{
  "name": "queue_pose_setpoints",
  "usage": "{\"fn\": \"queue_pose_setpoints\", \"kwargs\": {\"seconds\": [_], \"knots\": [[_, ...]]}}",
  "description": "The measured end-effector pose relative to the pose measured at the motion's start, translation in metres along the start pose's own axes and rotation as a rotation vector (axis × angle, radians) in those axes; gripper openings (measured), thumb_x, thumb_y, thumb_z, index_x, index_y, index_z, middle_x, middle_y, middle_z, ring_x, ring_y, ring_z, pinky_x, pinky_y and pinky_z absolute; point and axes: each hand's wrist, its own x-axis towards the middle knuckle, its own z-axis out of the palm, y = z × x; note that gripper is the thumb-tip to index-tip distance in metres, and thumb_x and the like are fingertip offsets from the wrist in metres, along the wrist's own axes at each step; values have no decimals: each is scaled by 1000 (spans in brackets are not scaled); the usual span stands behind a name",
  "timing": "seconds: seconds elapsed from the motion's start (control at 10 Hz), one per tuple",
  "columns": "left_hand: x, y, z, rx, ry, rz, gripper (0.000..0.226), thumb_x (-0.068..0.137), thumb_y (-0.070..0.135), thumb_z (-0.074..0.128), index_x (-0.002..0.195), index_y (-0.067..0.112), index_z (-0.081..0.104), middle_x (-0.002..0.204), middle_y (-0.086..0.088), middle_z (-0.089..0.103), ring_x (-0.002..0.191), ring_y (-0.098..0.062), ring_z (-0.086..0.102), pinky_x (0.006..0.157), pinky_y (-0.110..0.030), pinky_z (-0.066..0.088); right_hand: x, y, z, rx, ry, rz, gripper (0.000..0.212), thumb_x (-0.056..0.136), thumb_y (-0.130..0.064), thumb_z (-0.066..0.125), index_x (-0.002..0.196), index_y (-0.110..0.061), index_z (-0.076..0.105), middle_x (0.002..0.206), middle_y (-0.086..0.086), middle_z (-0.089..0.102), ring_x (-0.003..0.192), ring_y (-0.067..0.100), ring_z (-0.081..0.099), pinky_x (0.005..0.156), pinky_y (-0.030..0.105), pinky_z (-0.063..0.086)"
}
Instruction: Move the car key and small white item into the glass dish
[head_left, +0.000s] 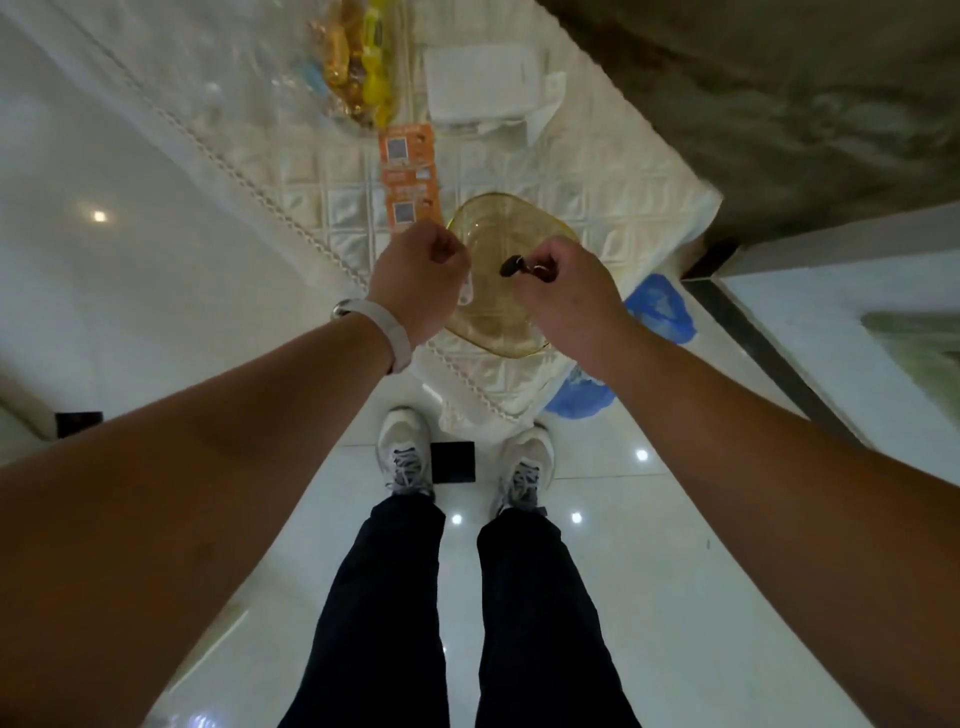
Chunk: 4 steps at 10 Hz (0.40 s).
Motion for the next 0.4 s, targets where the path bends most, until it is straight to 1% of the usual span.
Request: {"fn": "queue_pose_setpoints", "kwargs": {"seconds": [0.1, 0.2, 0.3, 0.4], "knots": [[5, -2, 8, 10, -4, 5, 12, 82, 24, 57, 90, 20, 66, 78, 4, 68, 70, -11, 62, 46, -15, 40, 6, 8, -1, -32, -27, -7, 4, 84, -23, 60, 84, -21, 56, 74, -7, 57, 56, 2, 51, 47, 22, 37], [-2, 1, 2, 25, -57, -1, 13, 82, 25, 56, 92, 22, 63, 86, 4, 68, 76, -16, 62, 58, -23, 43, -5, 2, -11, -98, -74, -40, 15, 85, -25, 60, 97, -16, 58, 89, -2, 61, 74, 14, 55, 58, 26, 38], [-18, 8, -21, 63, -93, 63, 14, 84, 27, 55, 97, 28, 59, 95, 11, 64, 84, -13, 60, 69, -23, 43, -20, -11, -27, -148, -80, -99, 24, 87, -26, 60, 108, -16, 59, 106, 1, 59, 88, 18, 56, 68, 29, 38], [-40, 22, -53, 246, -79, 225, 27, 87, 27, 56, 113, 21, 61, 117, -5, 62, 103, -21, 58, 82, -27, 39, -40, -29, -49, -284, -53, -159, 30, 88, -28, 58, 114, -12, 58, 117, 10, 57, 99, 27, 56, 79, 39, 46]]}}
